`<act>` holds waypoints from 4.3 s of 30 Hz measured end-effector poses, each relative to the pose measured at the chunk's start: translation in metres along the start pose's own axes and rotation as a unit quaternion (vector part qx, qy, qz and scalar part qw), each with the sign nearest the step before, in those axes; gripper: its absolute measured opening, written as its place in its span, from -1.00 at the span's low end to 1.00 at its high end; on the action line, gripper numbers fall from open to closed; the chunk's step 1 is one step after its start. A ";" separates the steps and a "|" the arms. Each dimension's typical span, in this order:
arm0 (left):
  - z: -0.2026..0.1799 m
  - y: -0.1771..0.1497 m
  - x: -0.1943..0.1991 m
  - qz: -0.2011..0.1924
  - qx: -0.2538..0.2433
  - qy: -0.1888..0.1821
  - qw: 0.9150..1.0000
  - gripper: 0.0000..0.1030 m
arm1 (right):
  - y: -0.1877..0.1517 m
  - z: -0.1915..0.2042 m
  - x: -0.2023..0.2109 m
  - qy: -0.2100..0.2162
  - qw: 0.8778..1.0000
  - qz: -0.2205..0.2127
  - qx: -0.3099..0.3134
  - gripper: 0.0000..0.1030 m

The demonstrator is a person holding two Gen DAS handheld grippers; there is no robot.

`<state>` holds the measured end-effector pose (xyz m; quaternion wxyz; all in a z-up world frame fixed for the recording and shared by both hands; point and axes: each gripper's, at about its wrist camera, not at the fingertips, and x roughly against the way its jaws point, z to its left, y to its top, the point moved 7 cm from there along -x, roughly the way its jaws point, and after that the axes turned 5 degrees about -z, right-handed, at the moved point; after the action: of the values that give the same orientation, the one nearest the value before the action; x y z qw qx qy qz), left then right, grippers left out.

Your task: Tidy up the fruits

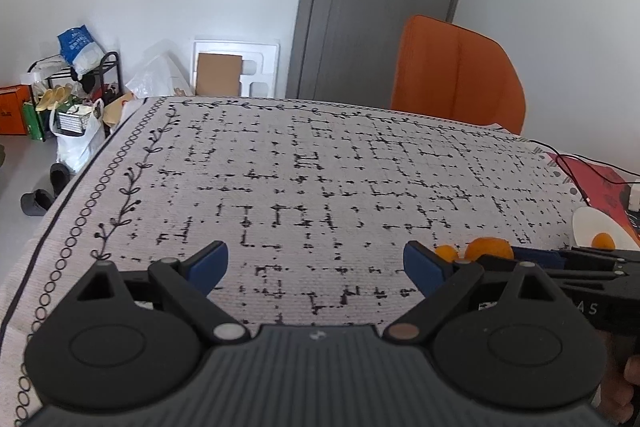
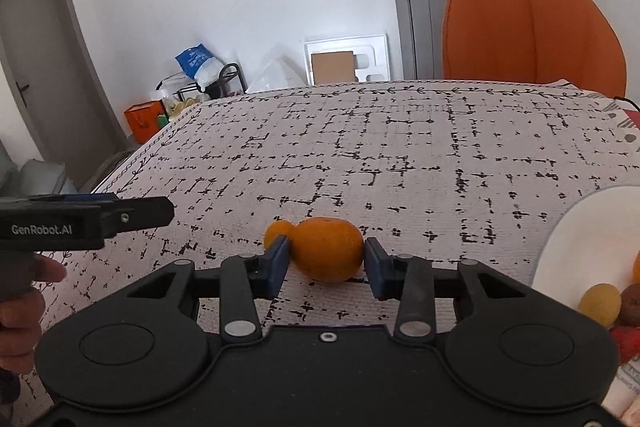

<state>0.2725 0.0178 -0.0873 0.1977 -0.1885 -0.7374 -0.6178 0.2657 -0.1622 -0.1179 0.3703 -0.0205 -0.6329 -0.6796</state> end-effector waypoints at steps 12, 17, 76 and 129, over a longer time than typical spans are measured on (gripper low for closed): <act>-0.034 0.001 -0.006 -0.007 -0.004 -0.035 0.999 0.76 | 0.015 -0.022 0.036 -0.027 0.999 -0.036 -0.007 -0.26; -0.054 -0.003 -0.009 -0.008 -0.015 -0.052 0.999 0.56 | 0.016 -0.043 0.055 -0.054 0.997 -0.049 -0.018 -0.26; -0.235 -0.018 0.036 -0.008 -0.109 -0.177 0.978 -0.29 | -0.037 -0.164 0.199 -0.160 0.971 -0.137 -0.115 -0.26; -0.097 -0.005 0.136 -0.061 -0.072 -0.047 0.994 0.97 | -0.028 -0.082 0.217 -0.104 0.979 -0.130 -0.119 0.95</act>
<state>0.1596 -0.0736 -0.0048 0.1108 -0.1852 -0.7097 -0.6707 0.1304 -0.3397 -0.0499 0.2063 -0.0523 -0.5796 -0.7866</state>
